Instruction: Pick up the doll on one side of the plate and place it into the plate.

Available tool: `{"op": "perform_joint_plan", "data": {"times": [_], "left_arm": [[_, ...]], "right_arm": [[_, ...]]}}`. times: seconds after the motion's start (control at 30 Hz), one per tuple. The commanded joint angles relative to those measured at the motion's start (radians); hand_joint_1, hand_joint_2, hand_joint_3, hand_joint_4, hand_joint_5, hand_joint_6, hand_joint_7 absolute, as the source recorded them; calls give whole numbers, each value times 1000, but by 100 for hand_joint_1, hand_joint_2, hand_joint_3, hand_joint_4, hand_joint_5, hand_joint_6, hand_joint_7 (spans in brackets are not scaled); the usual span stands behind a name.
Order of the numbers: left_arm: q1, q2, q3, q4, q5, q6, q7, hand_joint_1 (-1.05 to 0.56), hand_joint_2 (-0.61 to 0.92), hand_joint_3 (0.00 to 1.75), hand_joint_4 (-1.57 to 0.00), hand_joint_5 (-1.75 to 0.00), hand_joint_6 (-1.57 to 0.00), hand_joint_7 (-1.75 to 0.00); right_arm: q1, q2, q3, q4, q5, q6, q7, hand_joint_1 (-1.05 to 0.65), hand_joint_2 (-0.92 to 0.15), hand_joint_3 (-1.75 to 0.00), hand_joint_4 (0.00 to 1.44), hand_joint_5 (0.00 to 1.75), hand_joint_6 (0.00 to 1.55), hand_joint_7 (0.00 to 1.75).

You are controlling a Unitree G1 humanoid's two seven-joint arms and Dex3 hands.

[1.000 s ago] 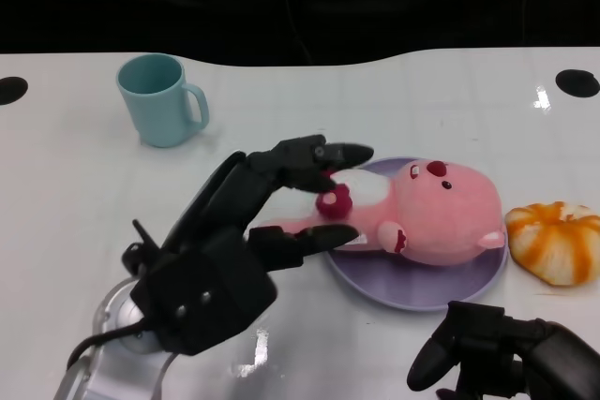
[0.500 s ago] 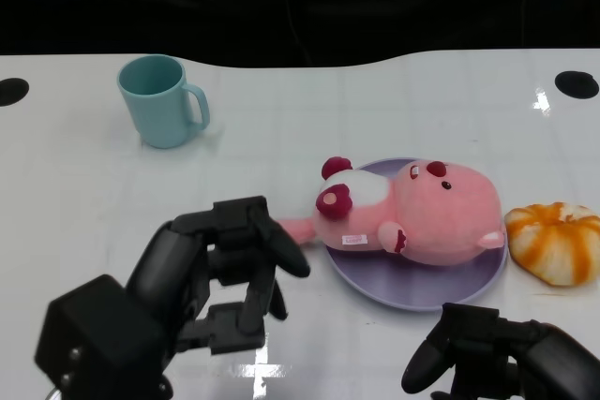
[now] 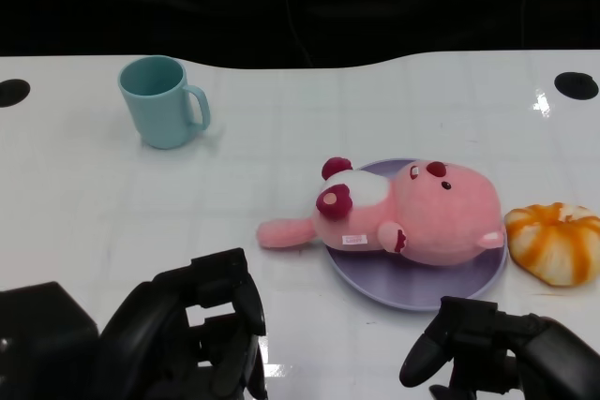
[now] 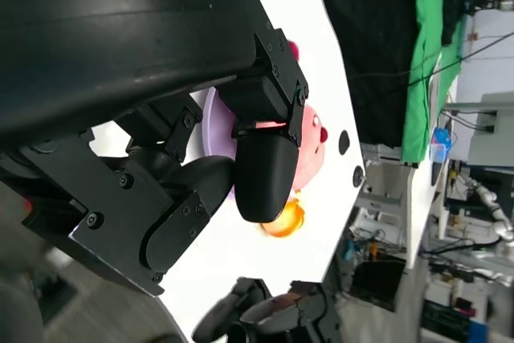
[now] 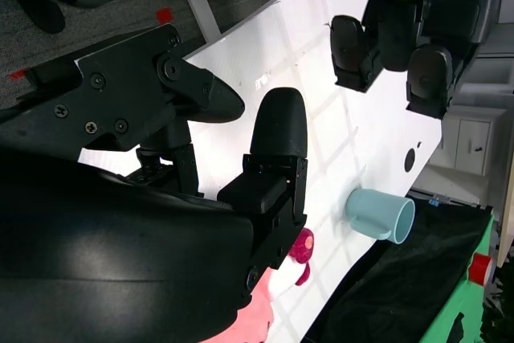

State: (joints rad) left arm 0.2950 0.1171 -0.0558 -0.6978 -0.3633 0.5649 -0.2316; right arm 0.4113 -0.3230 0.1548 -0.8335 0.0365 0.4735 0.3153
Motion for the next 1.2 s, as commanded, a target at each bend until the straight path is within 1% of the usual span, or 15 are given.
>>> {"op": "perform_joint_plan", "data": {"times": [0.03,0.2,0.4,0.57,0.77,1.2], "left_arm": [[13,8,35,38,-38,0,-11,-12,32,153,-93,-175,-79,-172],[-8,21,73,112,-99,17,-33,-12,31,153,-94,-175,-79,-173],[-26,49,82,152,-135,52,-47,-14,33,154,-93,-175,-76,-174],[-33,49,86,153,-152,93,-25,-15,33,151,-91,-175,-75,-174],[-32,54,71,149,-144,93,-31,-17,34,149,-91,-175,-74,-175],[-29,69,52,110,-135,132,-11,-16,34,152,-91,-175,-75,-175]], "right_arm": [[0,-6,-2,-9,-1,9,-7,-10,-67,-92,61,165,56,128],[2,-5,-4,-2,1,-3,-7,-10,-66,-93,61,166,55,128],[17,-9,-10,-7,-7,-17,-9,-9,-66,-93,61,165,55,128],[23,-5,-17,-7,-9,-25,-10,-9,-66,-93,61,165,55,128],[29,-3,-19,-7,-8,-32,-11,-10,-67,-93,61,166,54,128],[35,-4,-21,-11,-5,-32,-14,-10,-66,-94,60,167,54,128]]}}
